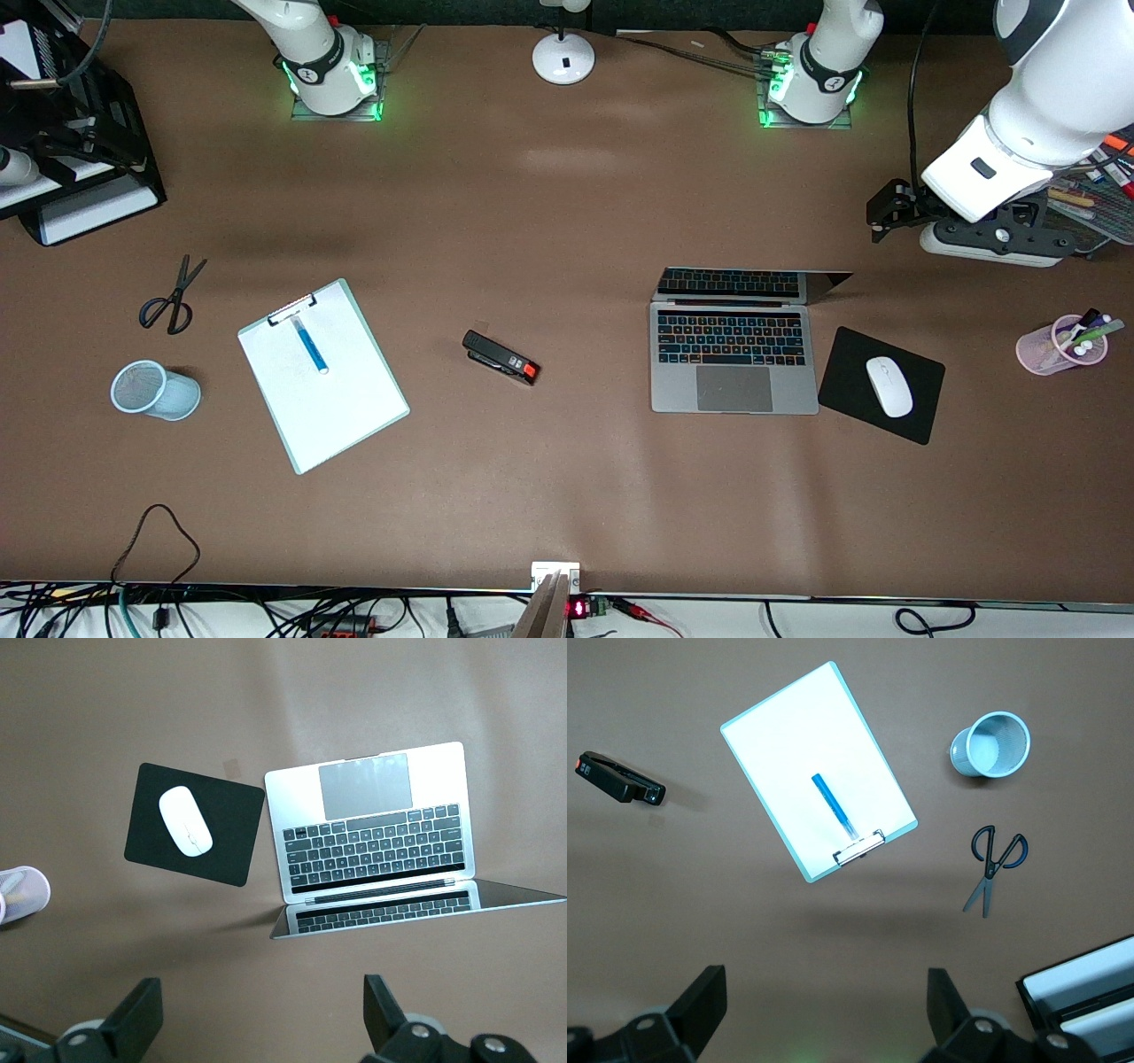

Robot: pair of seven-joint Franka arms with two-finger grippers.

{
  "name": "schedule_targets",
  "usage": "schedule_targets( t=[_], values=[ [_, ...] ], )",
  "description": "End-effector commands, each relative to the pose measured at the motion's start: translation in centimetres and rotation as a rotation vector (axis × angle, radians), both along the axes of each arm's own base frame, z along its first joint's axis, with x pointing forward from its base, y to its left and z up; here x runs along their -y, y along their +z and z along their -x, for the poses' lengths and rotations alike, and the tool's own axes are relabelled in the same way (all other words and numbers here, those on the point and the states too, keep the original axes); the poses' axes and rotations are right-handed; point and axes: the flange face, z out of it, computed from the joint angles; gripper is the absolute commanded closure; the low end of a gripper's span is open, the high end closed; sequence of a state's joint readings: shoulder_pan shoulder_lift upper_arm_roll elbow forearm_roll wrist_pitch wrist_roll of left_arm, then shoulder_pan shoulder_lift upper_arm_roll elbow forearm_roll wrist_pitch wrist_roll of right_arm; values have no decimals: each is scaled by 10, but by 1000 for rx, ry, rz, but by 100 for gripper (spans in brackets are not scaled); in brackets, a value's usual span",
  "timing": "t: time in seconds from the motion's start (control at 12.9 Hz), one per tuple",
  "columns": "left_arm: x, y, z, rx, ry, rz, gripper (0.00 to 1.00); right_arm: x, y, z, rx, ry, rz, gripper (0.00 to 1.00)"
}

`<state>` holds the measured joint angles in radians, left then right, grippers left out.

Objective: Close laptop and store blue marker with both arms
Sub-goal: 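Move the right gripper toward the clipboard while the left gripper rises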

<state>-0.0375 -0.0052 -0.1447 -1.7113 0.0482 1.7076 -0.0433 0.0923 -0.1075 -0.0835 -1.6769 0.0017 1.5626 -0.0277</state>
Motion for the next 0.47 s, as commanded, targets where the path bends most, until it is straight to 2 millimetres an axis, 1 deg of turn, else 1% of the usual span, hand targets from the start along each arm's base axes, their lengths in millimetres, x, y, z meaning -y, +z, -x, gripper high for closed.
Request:
schedule_targets(
  t=[0.0,0.16,0.23,0.31,0.39],
  values=[
    [-1,8,1,-1,-6,2,0,2,1,0,1,-3,4,0],
    [-1,7,1,-4,-6,1,0,3,-1,-2,-2,-4,4,0],
    [-1,7,1,-2,-6,2,0,4,-10,-9,-20,-4,1,0],
    [-1,8,1,-2,-6,2,0,11,-20,-12,-39,-18,-2,0],
    [-1,8,1,-2,-6,2,0,11,-32,-18,-60,-20,-1,0]
  ],
)
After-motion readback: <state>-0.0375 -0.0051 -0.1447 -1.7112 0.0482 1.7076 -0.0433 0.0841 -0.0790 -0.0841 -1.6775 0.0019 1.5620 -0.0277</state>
